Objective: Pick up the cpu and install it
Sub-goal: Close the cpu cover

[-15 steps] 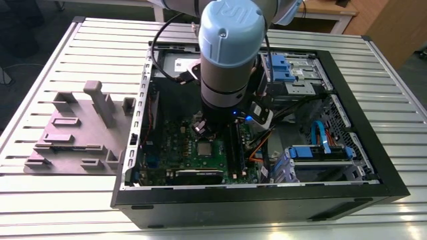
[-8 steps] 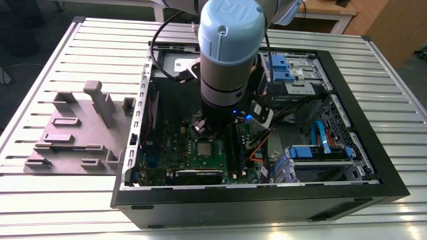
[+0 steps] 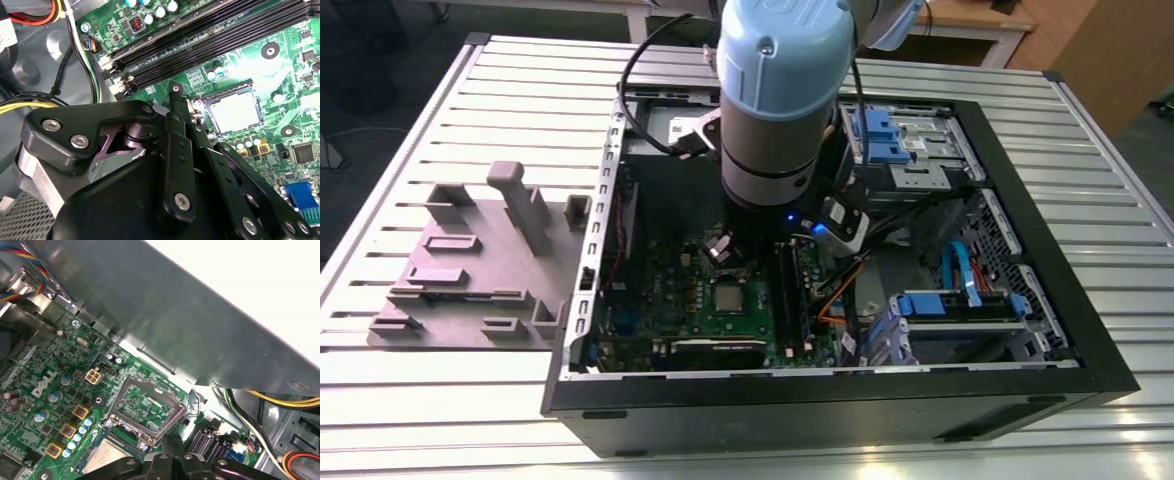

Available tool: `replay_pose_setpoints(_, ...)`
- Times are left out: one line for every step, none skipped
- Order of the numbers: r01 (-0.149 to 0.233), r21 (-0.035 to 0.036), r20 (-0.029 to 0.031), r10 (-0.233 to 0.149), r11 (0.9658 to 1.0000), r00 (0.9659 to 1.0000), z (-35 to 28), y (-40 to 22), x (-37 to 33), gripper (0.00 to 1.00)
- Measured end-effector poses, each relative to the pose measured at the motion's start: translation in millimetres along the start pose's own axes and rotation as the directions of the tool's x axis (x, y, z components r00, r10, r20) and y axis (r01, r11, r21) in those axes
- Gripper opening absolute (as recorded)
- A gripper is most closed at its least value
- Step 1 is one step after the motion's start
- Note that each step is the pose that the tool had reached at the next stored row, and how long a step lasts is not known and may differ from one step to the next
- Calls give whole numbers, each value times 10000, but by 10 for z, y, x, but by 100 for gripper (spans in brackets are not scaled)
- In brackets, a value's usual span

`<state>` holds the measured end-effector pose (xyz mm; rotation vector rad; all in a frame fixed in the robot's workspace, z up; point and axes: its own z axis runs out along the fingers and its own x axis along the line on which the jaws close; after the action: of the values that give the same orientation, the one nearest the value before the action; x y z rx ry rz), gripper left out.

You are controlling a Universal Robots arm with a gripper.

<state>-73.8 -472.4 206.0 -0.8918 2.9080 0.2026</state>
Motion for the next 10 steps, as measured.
replay_pose_setpoints(0,0,0,0,10000,10000,-11,1,-1,10)
replay_pose_setpoints(0,0,1,0,10000,10000,-23,2,-3,10)
replay_pose_setpoints(0,1,2,0,10000,10000,-35,4,-4,10)
replay_pose_setpoints(0,0,2,0,10000,10000,-47,5,-6,10)
replay_pose_setpoints(0,1,3,0,10000,10000,-52,5,-7,10)
replay_pose_setpoints(0,0,4,0,10000,10000,-52,5,-7,10)
replay_pose_setpoints(1,1,6,-1,10000,10000,-51,6,-8,10)
replay_pose_setpoints(3,2,6,-3,10000,10000,-47,9,-11,10)
replay_pose_setpoints(2,3,5,-2,10000,10000,-42,13,-17,10)
replay_pose_setpoints(1,3,5,-1,10000,10000,-32,15,-24,10)
